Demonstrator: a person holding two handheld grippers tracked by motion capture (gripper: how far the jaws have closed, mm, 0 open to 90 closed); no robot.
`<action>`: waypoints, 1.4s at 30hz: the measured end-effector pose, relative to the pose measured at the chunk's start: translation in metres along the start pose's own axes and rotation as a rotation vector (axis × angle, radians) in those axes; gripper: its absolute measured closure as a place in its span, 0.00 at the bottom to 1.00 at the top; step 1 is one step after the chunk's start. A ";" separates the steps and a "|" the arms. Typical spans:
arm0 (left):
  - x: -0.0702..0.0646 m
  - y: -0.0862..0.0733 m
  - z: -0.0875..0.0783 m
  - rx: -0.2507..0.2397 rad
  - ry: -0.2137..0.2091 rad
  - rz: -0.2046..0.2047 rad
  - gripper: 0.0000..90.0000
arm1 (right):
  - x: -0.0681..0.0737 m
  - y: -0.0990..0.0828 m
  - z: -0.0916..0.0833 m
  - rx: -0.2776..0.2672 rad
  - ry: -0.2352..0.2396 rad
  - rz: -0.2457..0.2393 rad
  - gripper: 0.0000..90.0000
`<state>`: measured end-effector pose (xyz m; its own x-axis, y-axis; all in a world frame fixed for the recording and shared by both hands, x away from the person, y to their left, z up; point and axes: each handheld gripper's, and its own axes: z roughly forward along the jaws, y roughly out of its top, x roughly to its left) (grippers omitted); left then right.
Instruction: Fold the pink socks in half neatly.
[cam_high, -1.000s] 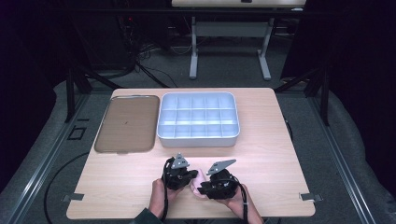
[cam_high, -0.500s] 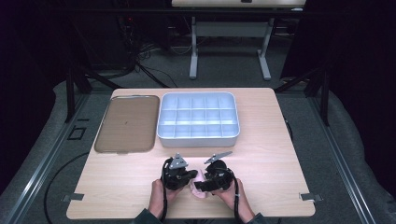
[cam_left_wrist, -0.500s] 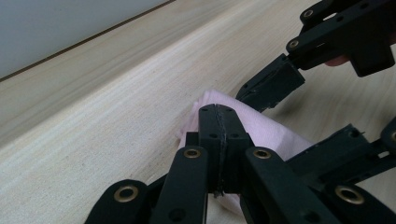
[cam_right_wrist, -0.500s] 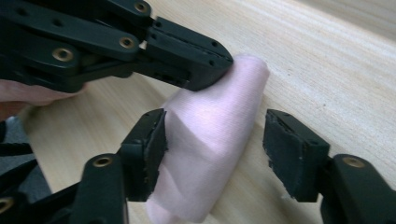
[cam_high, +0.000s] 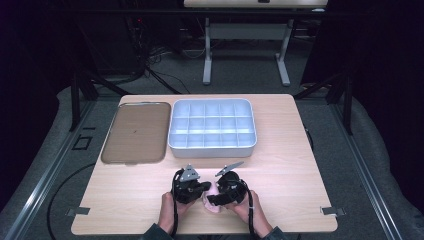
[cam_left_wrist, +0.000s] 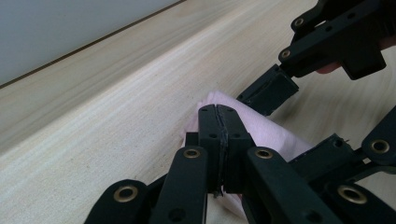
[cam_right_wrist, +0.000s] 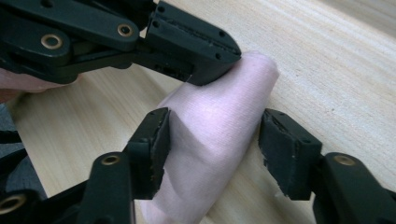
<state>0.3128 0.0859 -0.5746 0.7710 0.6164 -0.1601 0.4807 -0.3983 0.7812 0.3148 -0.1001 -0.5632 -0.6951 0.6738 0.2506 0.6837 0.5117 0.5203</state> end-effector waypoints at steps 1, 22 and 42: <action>0.000 0.000 -0.001 -0.005 0.004 -0.001 0.97 | 0.000 0.000 0.000 0.001 0.001 0.002 0.50; 0.050 -0.034 -0.054 0.031 0.228 -0.101 0.19 | -0.004 -0.001 0.001 -0.007 0.069 0.002 0.63; 0.049 -0.046 -0.046 0.063 0.287 -0.025 0.16 | -0.007 -0.005 0.001 -0.030 0.110 0.013 0.73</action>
<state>0.3093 0.1657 -0.5909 0.6136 0.7896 0.0055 0.5298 -0.4169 0.7386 0.3167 -0.1073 -0.5683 -0.7076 0.6169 0.3446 0.6869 0.4859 0.5405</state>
